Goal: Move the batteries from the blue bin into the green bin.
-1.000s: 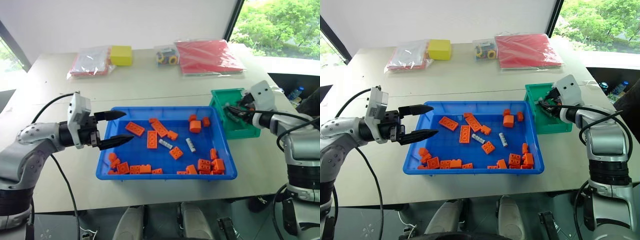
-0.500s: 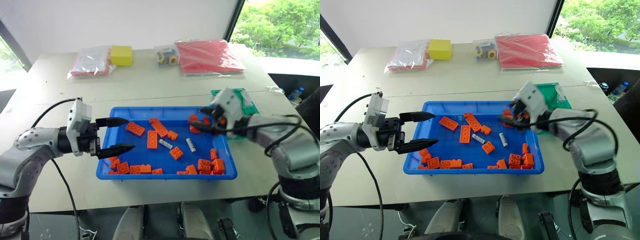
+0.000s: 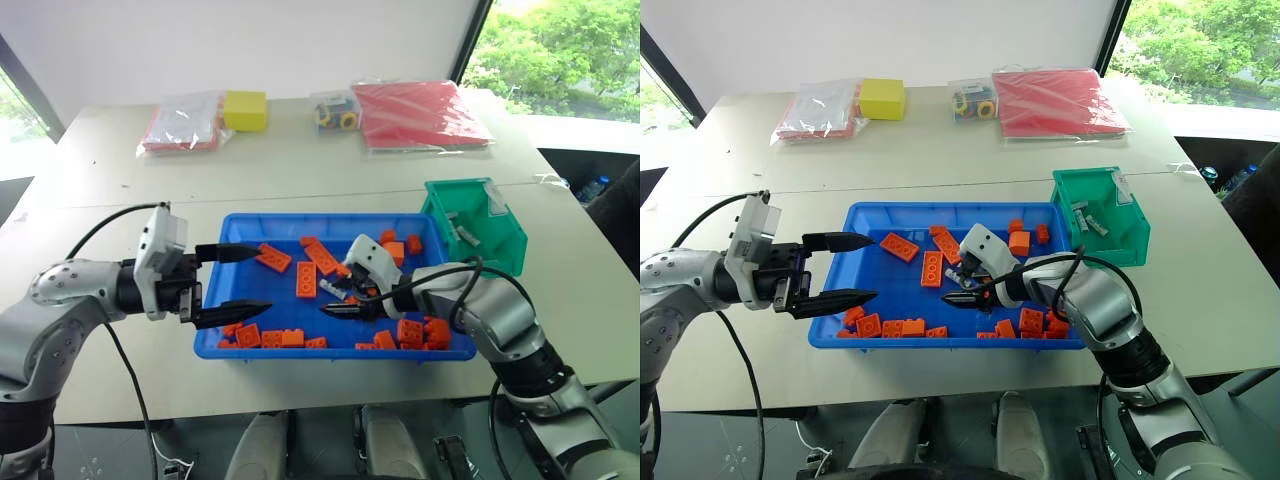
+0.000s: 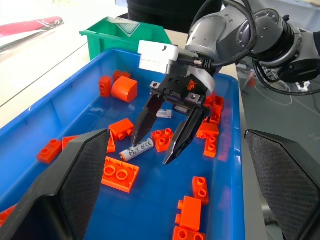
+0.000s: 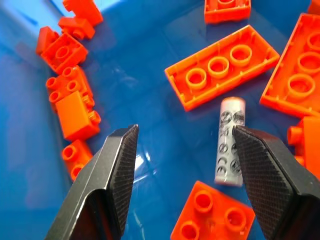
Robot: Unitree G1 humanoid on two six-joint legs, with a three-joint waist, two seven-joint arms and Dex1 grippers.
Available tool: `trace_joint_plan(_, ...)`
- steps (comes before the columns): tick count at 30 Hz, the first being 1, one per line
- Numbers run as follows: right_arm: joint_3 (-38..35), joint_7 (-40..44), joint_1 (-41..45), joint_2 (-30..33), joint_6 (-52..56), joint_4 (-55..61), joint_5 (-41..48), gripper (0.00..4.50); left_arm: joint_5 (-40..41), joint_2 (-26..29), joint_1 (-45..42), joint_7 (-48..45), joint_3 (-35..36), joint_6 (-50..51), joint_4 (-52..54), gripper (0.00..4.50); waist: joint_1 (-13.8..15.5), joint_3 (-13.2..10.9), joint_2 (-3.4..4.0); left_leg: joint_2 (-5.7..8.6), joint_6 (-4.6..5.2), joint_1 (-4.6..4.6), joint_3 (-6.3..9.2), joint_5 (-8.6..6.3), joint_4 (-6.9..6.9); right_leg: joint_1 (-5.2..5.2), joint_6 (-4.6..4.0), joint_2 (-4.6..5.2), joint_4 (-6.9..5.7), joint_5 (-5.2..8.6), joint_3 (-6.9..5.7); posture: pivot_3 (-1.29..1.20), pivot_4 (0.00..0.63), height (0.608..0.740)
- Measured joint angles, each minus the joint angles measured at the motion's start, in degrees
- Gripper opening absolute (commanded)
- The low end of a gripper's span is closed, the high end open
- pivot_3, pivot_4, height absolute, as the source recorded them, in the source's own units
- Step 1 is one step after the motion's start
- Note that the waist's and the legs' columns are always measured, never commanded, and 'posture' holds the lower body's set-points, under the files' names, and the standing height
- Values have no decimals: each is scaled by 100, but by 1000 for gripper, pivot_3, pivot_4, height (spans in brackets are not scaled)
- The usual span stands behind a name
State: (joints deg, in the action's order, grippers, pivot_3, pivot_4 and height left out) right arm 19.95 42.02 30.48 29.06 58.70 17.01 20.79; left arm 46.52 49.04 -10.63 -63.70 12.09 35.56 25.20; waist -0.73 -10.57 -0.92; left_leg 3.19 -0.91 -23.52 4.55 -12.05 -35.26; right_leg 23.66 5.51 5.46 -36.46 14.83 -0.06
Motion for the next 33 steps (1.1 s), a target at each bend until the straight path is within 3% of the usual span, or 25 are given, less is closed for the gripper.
trace_joint_plan(3, 205, -3, 5, 4, -305, -306, -211, 3050, 5, 0, -2, 26, 0, 4, 31, 4500, -1, 0, 1, 0, 0, 3, 2, 0, 1, -9, 0, -1, 10, 0, -3, 0, 150, 735)
trace_joint_plan(4, 252, -3, 30, 2, -434, -385, -269, 2818, 20, -1, -2, 38, 0, 5, 44, 4500, -1, 1, 0, 0, 0, 6, 3, 0, 1, -12, 0, -1, 11, 0, -3, 0, 150, 735)
trace_joint_plan(6, 273, -14, 49, -9, -580, -497, -370, 2114, 26, -1, -2, 62, -1, 6, 80, 4500, -2, 1, 0, 0, 0, 9, 3, 0, 1, -15, 0, -2, 12, 0, -3, 0, 150, 735)
trace_joint_plan(10, 246, -76, 50, -22, -677, -584, -487, 156, 29, -4, -27, 126, -2, 10, 85, 4500, 0, 1, 0, 0, 0, 9, 4, 0, 1, -16, 10, -2, 12, -6, -4, 0, 150, 735)
trace_joint_plan(15, 42, -170, 48, -47, -351, -371, -400, 99, 32, -18, -108, 137, -24, 10, 82, 4500, 1, 0, 2, 0, 0, 8, 4, 0, 2, -14, 12, -2, 13, -7, -4, 0, 150, 735)
trace_joint_plan(18, -490, -272, 165, 107, -97, -128, -250, 99, 31, -29, -157, 133, -83, 10, 71, 4500, 15, -2, 5, 1, 0, 3, 4, 0, 1, -12, 13, -1, 14, -7, -4, 0, 150, 735)
trace_joint_plan(26, -2575, -746, 398, 1508, -178, -868, -447, 99, -104, -213, -341, 130, -289, -99, -111, 4500, 104, -3, 4, 4, 11, 2, -1, -7, 8, -19, -1, 3, 33, 0, -7, 0, 150, 735)
trace_joint_plan(33, -2645, -960, 102, 1457, -516, -1338, -614, 3502, -215, -326, -627, 105, -474, -136, -309, 4500, -5, -7, 11, 2, 13, 2, -8, -7, 9, -17, 16, 0, 30, -9, -4, 0, 150, 735)
